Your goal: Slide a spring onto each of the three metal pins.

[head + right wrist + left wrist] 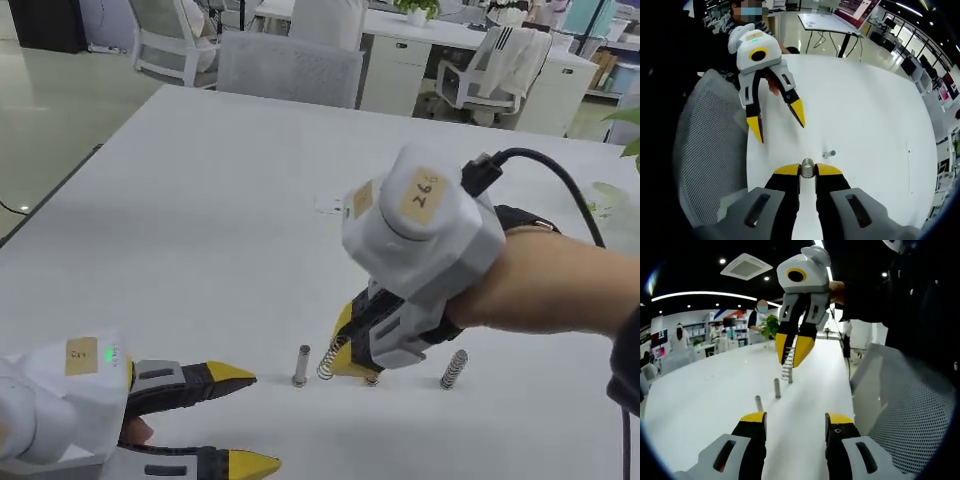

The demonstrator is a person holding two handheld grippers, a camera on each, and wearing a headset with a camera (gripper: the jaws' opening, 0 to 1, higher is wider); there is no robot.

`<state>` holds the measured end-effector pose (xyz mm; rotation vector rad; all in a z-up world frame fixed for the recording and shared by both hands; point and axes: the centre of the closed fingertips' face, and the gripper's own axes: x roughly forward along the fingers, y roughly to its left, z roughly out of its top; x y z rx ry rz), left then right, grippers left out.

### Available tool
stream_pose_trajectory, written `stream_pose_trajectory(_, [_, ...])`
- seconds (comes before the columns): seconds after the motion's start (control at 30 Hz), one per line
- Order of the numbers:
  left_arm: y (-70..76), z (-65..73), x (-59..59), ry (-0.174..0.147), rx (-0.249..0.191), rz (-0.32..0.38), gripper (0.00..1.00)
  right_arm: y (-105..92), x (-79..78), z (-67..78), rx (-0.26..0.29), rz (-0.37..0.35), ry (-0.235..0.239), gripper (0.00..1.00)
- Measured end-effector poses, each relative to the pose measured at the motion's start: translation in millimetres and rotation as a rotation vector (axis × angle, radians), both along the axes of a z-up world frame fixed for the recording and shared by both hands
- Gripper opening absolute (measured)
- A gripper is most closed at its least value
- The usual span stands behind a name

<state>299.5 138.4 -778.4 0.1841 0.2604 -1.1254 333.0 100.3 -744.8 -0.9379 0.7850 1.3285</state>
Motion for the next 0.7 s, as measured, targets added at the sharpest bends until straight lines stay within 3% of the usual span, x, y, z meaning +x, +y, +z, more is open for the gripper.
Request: stream_pose_trajectory(0.7, [4.5,-10.7,10.5,0.003,0.038,0.024,0.50,14.1,43.4,-20.9,-0.005,-0.008,-0.015,0.08])
